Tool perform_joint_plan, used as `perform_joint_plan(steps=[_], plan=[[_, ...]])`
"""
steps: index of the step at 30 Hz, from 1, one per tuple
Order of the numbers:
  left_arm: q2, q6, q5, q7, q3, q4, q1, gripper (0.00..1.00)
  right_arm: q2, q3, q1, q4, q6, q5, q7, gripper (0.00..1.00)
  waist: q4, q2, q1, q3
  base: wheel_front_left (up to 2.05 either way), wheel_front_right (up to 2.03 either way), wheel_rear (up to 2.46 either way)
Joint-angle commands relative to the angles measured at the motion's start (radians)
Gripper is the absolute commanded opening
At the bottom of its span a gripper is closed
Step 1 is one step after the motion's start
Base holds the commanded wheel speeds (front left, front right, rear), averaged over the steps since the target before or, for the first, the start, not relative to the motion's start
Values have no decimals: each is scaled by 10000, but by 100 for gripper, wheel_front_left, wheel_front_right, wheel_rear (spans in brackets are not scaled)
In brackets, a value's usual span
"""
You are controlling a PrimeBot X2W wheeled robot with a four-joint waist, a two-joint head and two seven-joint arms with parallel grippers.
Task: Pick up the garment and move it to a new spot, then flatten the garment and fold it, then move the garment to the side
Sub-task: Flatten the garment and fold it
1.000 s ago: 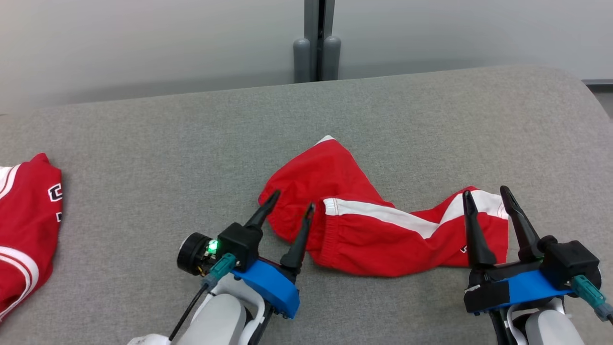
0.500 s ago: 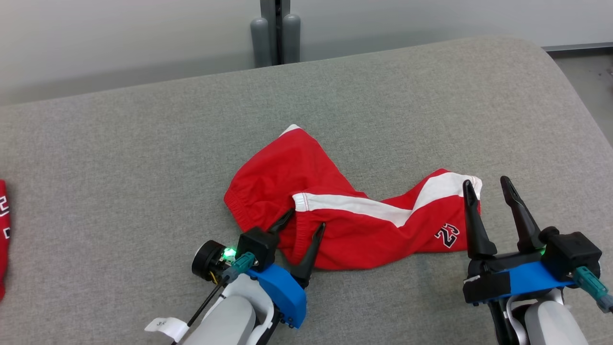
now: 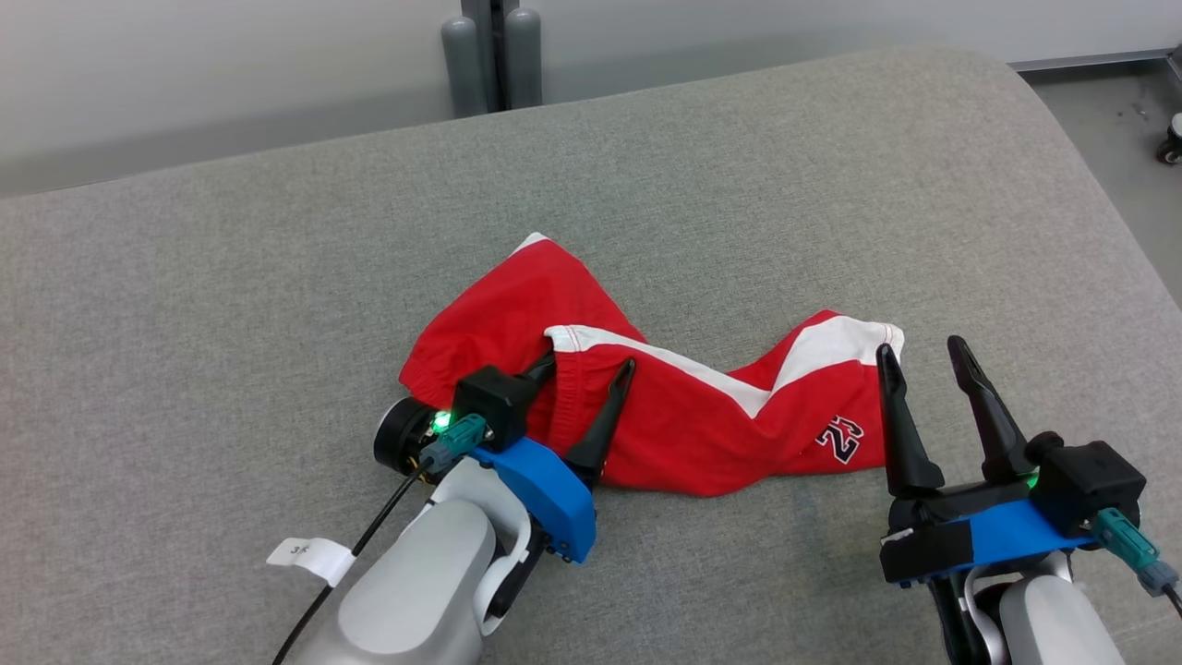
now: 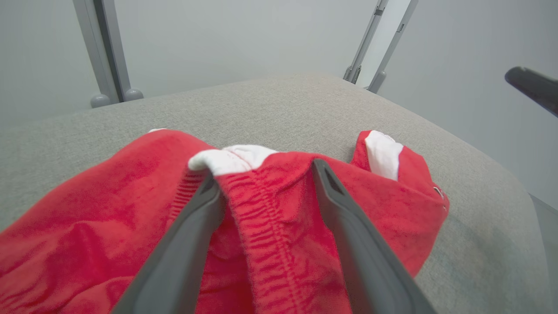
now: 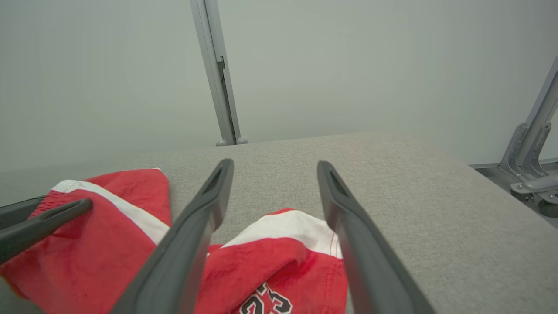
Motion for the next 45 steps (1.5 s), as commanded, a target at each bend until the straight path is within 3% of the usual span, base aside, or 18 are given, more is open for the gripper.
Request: perform_joint_plan(steps=[1,2,3,15,26,31,45], plan=[[131,-70,-93,-54,-58,65,-247,89,-3,8,-85,35,1,94,-34,100,-11,-1,-1,9,0,0,0],[199,-70,-75,-63,-104,140,-330,31,-3,21,-77,48,1,100,-34,100,-22,-1,-1,17,0,0,0],[240,-70,-67,-77,-129,222,-387,0,-2,39,-77,62,1,124,-34,100,-32,-1,-1,20,0,0,0],[736,36,-71,-540,583,801,-2116,0,-2,69,-215,57,1,317,-34,100,-214,-1,-1,107,0,0,0],[1403,303,449,-647,1198,305,-3706,0,-1,-134,-57,50,1,406,-34,100,-118,-1,-1,20,0,0,0],[1389,226,656,-649,1073,-228,-3023,0,-2,-107,28,86,1,454,-34,100,107,-1,-1,-106,0,0,0],[1084,251,1304,-647,-154,-1927,1351,0,-4,-370,261,194,1,128,-34,100,1328,-1,-1,-580,0,0,0]])
